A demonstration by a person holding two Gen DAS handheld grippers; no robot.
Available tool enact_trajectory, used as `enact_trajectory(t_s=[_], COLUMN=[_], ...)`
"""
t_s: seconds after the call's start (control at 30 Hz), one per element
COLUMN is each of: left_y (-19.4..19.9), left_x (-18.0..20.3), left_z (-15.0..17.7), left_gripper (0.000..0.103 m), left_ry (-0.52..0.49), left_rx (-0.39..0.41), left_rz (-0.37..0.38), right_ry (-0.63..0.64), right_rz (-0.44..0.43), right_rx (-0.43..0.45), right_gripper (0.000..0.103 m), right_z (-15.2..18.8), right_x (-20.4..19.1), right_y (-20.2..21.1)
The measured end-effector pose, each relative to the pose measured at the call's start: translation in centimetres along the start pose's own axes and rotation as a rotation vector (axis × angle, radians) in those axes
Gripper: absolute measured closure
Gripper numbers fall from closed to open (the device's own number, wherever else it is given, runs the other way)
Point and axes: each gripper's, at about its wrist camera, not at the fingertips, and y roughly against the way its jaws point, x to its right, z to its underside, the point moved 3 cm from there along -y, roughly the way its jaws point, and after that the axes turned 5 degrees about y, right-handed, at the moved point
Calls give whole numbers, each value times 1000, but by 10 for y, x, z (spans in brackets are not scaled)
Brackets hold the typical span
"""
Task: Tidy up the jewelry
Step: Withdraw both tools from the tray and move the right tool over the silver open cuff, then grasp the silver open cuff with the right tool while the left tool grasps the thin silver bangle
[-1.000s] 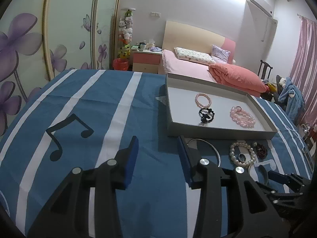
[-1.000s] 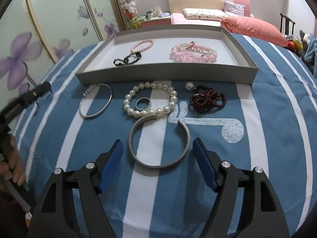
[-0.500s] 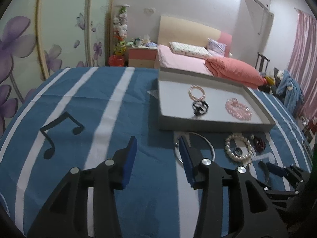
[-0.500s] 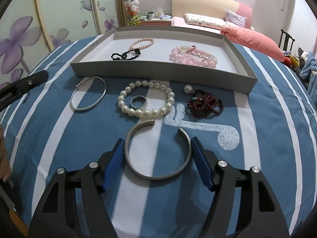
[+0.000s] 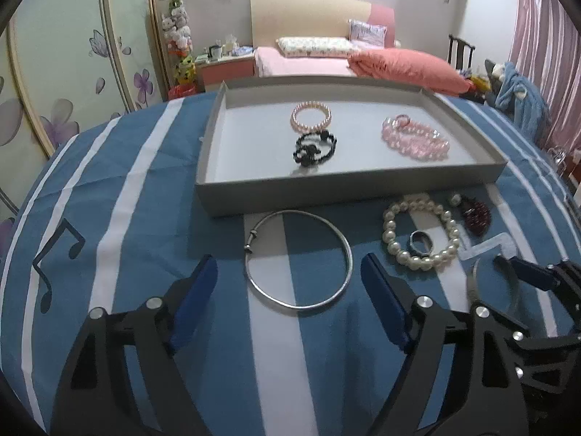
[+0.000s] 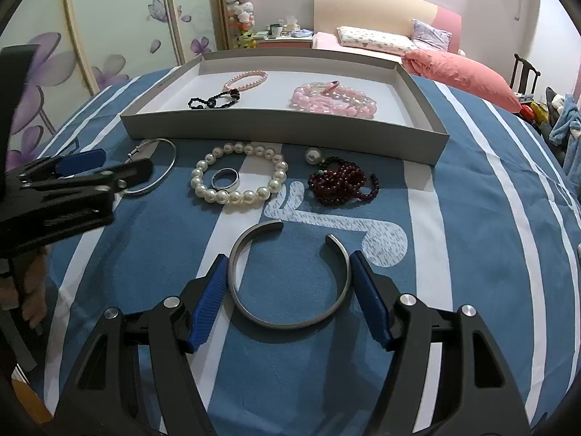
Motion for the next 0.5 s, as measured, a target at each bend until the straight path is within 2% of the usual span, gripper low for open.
enact_trajectory(t_s=[0.17,0.33,0.43,0.47,0.5], left_y=[-15,-20,-20,-18,-18], left_x=[1,-2,0,1,1], left_z=[-1,-5,-6,-6,-6], left_gripper=[19,18,27,34,34], left_ry=[-3,26,22,18,18], left_rx=[-47,-52,-44,-38,-37], left_rz=[-31,-30,-22,-20,-20], right_ry=[7,11,13,13,15], right_rz=[-6,-4,-4,-5,-5], right_rx=[2,3,5,5,5], right_gripper=[36,35,35,35,35], right_z=[-2,-3,-3,-3,-3], right_x=[2,3,3,3,3], right_y=[-1,-2,-2,-2,-2])
